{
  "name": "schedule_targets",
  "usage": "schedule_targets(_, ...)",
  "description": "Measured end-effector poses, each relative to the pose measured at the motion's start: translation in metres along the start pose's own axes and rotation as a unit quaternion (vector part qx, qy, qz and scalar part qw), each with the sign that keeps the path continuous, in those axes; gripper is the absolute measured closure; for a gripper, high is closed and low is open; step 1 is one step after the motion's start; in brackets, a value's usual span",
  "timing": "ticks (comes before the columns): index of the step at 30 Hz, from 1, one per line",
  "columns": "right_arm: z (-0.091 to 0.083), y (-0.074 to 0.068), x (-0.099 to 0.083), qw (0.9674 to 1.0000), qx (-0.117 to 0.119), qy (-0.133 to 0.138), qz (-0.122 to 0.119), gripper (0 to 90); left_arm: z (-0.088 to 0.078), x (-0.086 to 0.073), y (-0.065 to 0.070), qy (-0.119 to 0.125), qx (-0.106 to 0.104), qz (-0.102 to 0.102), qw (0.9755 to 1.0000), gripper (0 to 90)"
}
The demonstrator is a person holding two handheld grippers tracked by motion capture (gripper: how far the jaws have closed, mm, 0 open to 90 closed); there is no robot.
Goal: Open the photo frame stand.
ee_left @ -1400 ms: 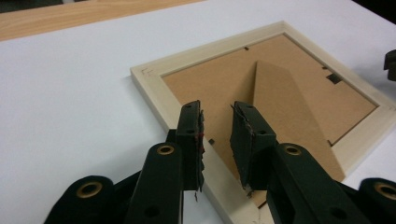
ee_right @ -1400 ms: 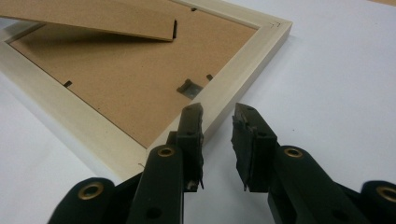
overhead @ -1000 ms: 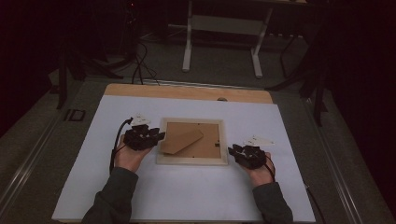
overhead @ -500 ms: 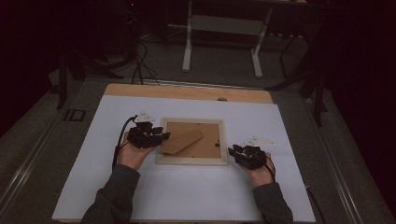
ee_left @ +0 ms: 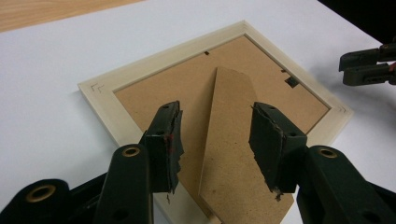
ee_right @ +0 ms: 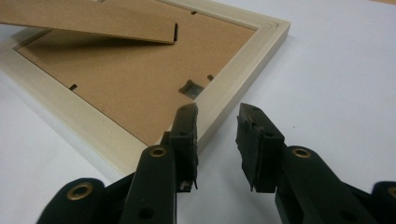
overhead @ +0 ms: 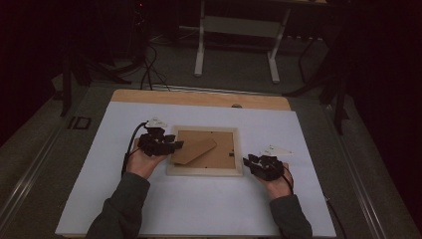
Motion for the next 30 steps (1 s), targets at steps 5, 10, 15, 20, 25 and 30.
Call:
schedule_targets(5,0.000,0.000,0.000,1.0000,0.000,0.000,-0.001,67.6,0.003,0.002,0.000,-0.007,-0.008,0.000,0.9999,53.9)
schedule_targets(10,-0.001,0.000,0.000,1.0000,0.000,0.001,-0.001,67.6,0.007,0.003,0.002,-0.016,-0.017,0.002,0.9997,52.0)
schedule_targets(15,-0.001,0.000,0.000,1.0000,-0.001,0.001,-0.001,67.6,0.012,0.004,0.001,-0.026,-0.023,0.004,0.9994,49.3)
schedule_targets(20,-0.001,0.000,0.000,1.0000,0.000,0.001,0.000,67.4,0.016,0.005,0.001,-0.032,-0.034,0.003,0.9989,47.5)
schedule_targets(25,-0.001,0.000,0.001,1.0000,0.001,0.001,0.000,67.3,0.020,0.008,0.000,-0.039,-0.043,0.002,0.9983,45.8)
schedule_targets(30,-0.001,0.000,0.001,1.0000,0.001,0.001,0.000,67.1,0.025,0.010,0.000,-0.047,-0.056,0.001,0.9973,44.4)
Point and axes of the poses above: each handheld gripper's, and its own axes: z roughly forward along the jaws, x roughly out of its top, y roughly to its right, the point moved 1 cm from there along z, roughly forward along the jaws, and after that the axes turned 13 degrees about x, right-handed, at the moved point
